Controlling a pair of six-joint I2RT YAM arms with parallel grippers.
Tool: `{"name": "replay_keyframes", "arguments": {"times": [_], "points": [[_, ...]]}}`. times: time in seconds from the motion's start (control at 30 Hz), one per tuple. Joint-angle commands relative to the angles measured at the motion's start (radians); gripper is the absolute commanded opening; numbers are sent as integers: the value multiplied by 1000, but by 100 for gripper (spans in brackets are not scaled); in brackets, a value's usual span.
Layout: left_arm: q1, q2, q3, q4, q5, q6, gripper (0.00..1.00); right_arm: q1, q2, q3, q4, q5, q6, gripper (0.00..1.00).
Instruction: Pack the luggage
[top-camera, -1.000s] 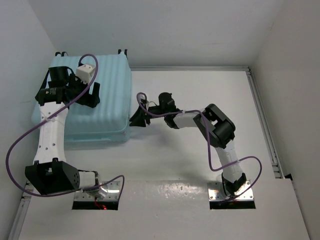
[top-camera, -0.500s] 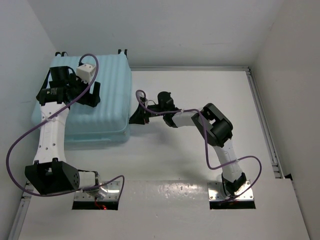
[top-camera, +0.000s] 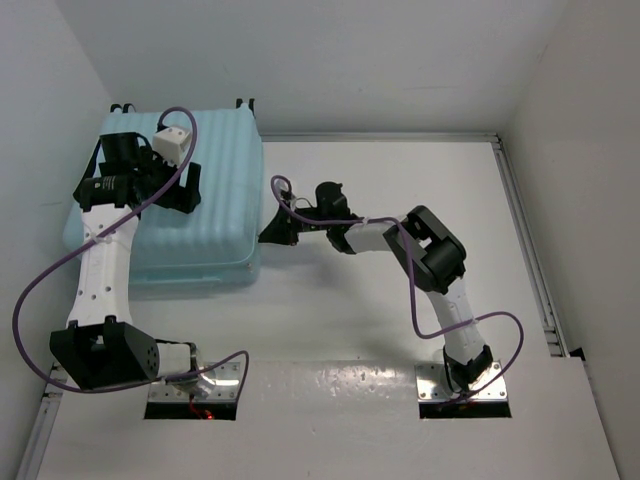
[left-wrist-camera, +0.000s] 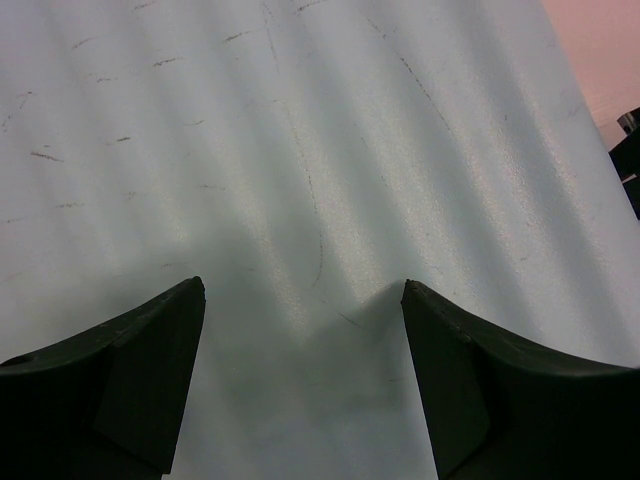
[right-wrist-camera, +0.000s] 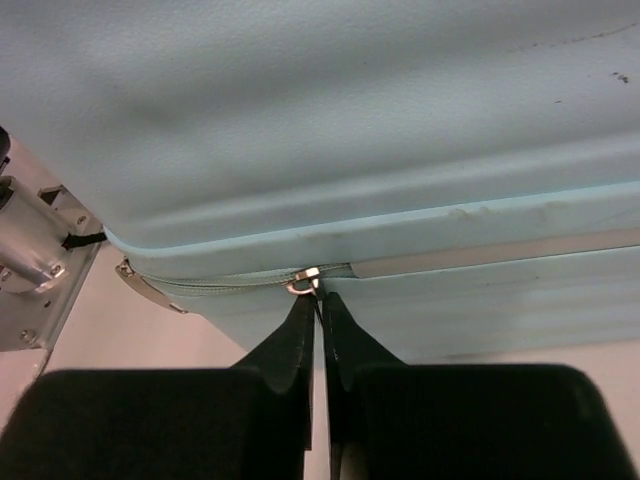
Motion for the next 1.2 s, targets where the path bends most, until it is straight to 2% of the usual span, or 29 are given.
{"name": "replay_keyframes", "arguments": {"times": [0.0, 0.23, 0.33, 0.37, 0.4, 0.43, 0.47, 0.57, 0.67, 0.7, 0.73, 0.77, 0.8, 0.83, 0.9, 0.97, 1.0, 1.07, 1.1, 1.17], "points": [[-26, 32, -45, -85, 5, -8, 82, -3, -10, 15, 120, 67, -19, 0], [-26, 42, -64, -65, 5, -54, 78, 14, -70, -67, 198, -17, -44, 0], [-26, 42, -64, -45, 16, -80, 78, 81, -220, -238, 245, -98, -81, 0], [-26, 42, -64, -45, 29, -80, 77, 101, -252, -335, 244, -109, -146, 0], [-26, 51, -64, -33, 30, -92, 77, 152, -312, -377, 223, -115, -224, 0], [-26, 51, -64, -33, 39, -102, 77, 202, -361, -452, 128, -129, -286, 0], [-26, 51, -64, -24, 51, -102, 76, 245, -380, -477, 120, -125, -286, 0], [-26, 51, -73, -24, 60, -112, 76, 327, -348, -482, 201, -118, -219, 0], [-26, 51, -73, -15, 80, -122, 78, 365, -319, -369, 94, -89, -228, 0], [-26, 51, -73, -15, 80, -131, 79, 362, -314, -356, 82, -88, -219, 10], [-26, 39, -73, -15, 80, -131, 81, 364, -314, -353, 62, -86, -210, 15], [-26, 29, -82, -4, 80, -131, 82, 349, -343, -362, 62, -60, -182, 21], [-26, 20, -82, -4, 80, -140, 82, 339, -358, -388, 63, -30, -180, 35], [-26, -7, -102, 11, 70, -155, 83, 320, -396, -404, 55, -4, -176, 39], [-26, -35, -117, 22, 60, -155, 83, 283, -470, -486, 37, 50, -162, 39], [-35, -108, -166, 60, 50, -171, 85, 241, -556, -539, -56, 119, -157, 39], [-35, -138, -186, 98, 30, -181, 86, 209, -651, -577, -125, 226, -163, 39], [-60, -200, -247, 145, -57, -230, 90, 204, -708, -594, -255, 344, -182, 39], [-60, -246, -264, 177, -97, -265, 90, 200, -774, -603, -352, 483, -211, 39], [-60, -271, -300, 188, -124, -302, 91, 201, -802, -612, -369, 576, -197, 33]]}}
